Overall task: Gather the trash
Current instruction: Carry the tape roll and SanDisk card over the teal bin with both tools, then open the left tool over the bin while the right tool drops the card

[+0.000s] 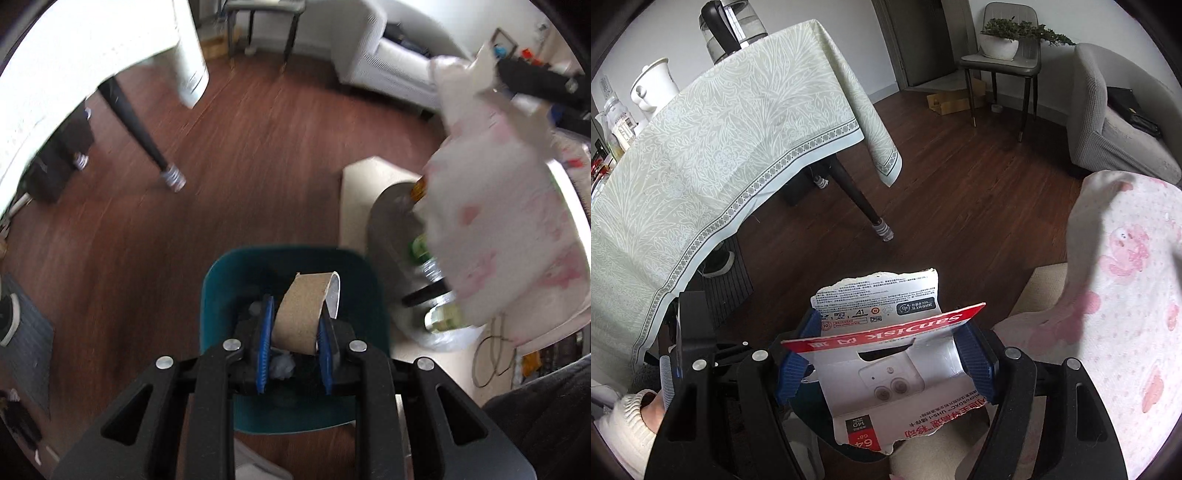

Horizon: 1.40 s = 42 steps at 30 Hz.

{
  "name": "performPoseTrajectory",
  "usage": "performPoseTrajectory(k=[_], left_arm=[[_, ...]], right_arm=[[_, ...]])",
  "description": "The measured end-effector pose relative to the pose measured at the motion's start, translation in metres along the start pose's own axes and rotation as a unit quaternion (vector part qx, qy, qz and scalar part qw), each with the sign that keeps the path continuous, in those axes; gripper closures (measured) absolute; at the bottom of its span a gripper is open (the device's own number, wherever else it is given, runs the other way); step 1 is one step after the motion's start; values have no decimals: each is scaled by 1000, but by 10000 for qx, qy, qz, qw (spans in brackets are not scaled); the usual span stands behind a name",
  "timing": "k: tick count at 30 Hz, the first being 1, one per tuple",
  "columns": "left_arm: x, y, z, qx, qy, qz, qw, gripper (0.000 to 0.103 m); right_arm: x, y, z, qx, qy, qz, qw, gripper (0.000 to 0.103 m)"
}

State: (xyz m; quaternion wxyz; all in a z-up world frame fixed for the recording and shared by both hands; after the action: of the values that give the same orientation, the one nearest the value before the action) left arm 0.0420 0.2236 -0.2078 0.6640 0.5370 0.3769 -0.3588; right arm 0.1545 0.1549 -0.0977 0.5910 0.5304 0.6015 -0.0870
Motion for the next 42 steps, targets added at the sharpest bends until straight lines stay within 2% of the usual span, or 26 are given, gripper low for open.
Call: performPoseTrajectory(k=[7, 10, 15, 16, 18, 23, 29, 36, 42], left_arm=[[34, -26, -17, -37, 39, -605, 9982, 79], [46, -40, -20, 100, 74, -899, 9959, 77], [59, -55, -24, 170, 106, -1201, 9926, 60], [60, -57, -25, 169, 113, -1259, 9918, 54], [61, -58, -26, 183, 133, -1280, 9915, 52], [47, -50, -27, 137, 85, -1032, 9945, 43], [14, -31, -26, 79, 122, -469, 9988, 38], [-40, 2, -29, -131, 12, 345, 9993, 37], [-76, 21, -23, -58, 60, 899, 9959, 38]], right_arm=[[35, -6, -22, -133, 42, -418, 9990, 29], [47, -10, -31, -189, 62, -569, 9982, 29], [65, -14, -36, -208, 66, -760, 9969, 29], [68, -14, -36, -207, 53, -796, 9966, 29], [74, -17, -36, -202, 26, -857, 9961, 29], [86, -23, -33, -178, -32, -1001, 9948, 29], [98, -31, -30, -165, -94, -1149, 9932, 29], [112, -47, -27, -167, -193, -1353, 9905, 29], [127, -65, -32, -257, -204, -1571, 9870, 29]])
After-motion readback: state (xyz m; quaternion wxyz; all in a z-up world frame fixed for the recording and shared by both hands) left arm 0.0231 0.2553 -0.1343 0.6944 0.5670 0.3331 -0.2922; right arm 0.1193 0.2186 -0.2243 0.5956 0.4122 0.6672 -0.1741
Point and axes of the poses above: each gripper's, at about its wrist camera, not at the fingertips, and x roughly the way its jaws point, z to its right, y to its top, the point moved 4 cm from there along x, roughly the way its jaws point, and after that the axes turned 4 degrees about z, right-handed, at the moved point
